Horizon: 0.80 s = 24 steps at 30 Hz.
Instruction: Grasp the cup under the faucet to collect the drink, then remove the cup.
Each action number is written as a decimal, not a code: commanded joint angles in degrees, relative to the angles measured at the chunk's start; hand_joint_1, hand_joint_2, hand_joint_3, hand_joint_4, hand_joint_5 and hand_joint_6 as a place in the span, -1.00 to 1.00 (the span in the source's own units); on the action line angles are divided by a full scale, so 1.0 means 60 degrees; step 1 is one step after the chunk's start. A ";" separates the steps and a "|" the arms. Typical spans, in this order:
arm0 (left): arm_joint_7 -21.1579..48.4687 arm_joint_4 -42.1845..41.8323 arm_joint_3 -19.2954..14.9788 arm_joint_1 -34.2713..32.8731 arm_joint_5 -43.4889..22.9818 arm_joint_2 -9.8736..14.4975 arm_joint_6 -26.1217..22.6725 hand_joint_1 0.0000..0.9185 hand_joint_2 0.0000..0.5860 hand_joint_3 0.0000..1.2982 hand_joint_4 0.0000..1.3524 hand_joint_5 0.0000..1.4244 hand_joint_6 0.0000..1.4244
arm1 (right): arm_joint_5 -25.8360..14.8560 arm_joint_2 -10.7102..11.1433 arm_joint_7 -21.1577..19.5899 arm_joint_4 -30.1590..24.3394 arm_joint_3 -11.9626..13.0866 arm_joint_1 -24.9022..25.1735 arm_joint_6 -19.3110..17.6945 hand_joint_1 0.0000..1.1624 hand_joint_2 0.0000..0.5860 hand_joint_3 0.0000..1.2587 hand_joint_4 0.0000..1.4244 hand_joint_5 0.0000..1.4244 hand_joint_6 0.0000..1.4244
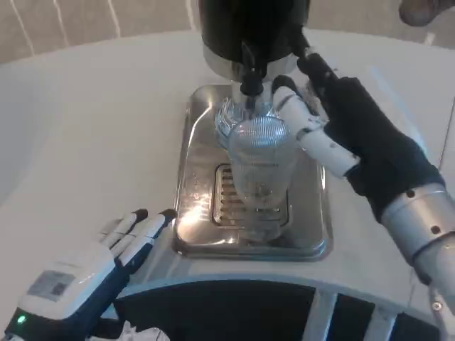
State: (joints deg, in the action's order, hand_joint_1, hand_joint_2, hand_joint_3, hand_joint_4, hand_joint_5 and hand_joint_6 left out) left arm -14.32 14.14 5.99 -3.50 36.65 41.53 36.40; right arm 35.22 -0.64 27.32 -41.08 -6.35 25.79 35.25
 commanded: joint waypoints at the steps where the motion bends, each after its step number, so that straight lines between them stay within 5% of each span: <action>1: 0.0193 -0.0097 -0.0157 0.0227 -0.0042 -0.0001 -0.0112 -0.79 -0.76 -1.00 -1.00 -1.00 -0.92 | -0.0224 -0.0035 -0.0418 0.0052 -0.0554 0.0188 0.0143 -0.60 1.00 -1.00 -1.00 -1.00 -1.00; 7: 0.0260 -0.0094 -0.0237 0.0289 -0.0096 -0.0021 -0.0158 -0.80 -0.76 -1.00 -1.00 -1.00 -0.92 | -0.0406 0.0013 -0.0752 0.0170 -0.0954 0.0173 0.0161 -0.60 1.00 -1.00 -1.00 -1.00 -1.00; 24: 0.0413 0.0045 -0.0296 0.0264 -0.0239 -0.0018 -0.0162 -0.80 -0.76 -1.00 -1.00 -1.00 -0.91 | -0.1043 0.0502 -0.1071 0.0646 -0.1091 0.0485 0.0223 -0.60 1.00 -1.00 -1.00 -1.00 -1.00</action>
State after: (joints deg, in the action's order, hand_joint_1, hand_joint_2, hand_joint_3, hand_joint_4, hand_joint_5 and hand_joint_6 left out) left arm -12.56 14.00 4.92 -2.64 35.90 41.53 35.78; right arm 29.81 2.06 21.06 -38.05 -12.23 27.44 35.98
